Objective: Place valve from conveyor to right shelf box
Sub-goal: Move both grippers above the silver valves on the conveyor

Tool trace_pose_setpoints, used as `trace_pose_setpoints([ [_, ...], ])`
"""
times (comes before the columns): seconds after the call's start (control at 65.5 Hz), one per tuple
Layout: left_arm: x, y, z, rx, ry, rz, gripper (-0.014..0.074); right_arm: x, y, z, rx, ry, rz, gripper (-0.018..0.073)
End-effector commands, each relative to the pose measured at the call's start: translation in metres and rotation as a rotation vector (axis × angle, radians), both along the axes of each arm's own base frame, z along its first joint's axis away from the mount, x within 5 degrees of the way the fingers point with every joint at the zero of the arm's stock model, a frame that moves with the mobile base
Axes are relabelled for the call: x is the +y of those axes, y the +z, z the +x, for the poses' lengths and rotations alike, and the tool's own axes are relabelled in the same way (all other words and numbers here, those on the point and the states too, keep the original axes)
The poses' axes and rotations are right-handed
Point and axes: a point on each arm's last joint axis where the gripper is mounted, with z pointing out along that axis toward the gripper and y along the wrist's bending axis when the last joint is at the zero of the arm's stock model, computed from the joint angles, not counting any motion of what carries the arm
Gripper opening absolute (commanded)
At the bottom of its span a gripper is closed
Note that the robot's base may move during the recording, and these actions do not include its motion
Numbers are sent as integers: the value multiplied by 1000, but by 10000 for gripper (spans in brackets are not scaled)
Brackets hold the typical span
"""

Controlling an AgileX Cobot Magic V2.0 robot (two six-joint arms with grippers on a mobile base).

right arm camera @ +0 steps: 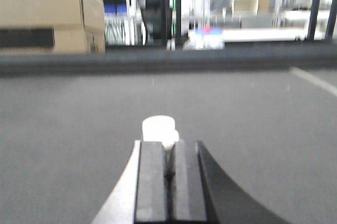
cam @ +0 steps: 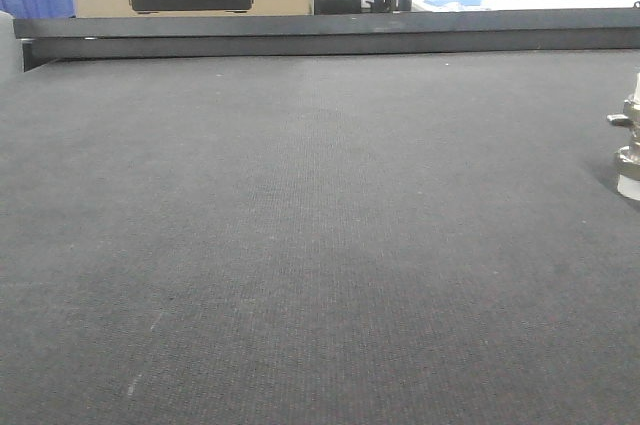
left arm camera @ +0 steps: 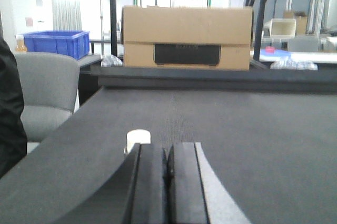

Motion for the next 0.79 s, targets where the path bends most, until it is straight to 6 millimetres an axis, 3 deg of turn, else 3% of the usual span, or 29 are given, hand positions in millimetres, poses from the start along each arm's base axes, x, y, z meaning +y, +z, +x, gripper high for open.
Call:
trace_pose_setpoints([
  [0.0,1,6,-2,-66,5,-17,-111,-2,10,-2,-114,-19,-1,-162],
  [0.107,0,26,-6,-115,3,-13,-111,-2,17,-3,-134,-19,0,-162],
  [0.275,-2,84,-16,-80,-3,24,-109,0,72,-21,-131,8,-5,-162],
  [0.397,-1,123,-9,4,8,64,15,1,115,-31,-131,20,-9,-127],
  [0.473,0,145,-3,-3,13,77,159,1,133,-29,-133,21,-9,1],
  [0.565,1,164,8,35,12,74,344,2,150,-20,-105,23,-10,284],
  [0.656,2,172,25,128,8,65,491,2,158,-4,-46,25,-12,559],
  [0.778,0,183,44,203,-23,53,584,2,159,16,-18,17,-19,568],
])
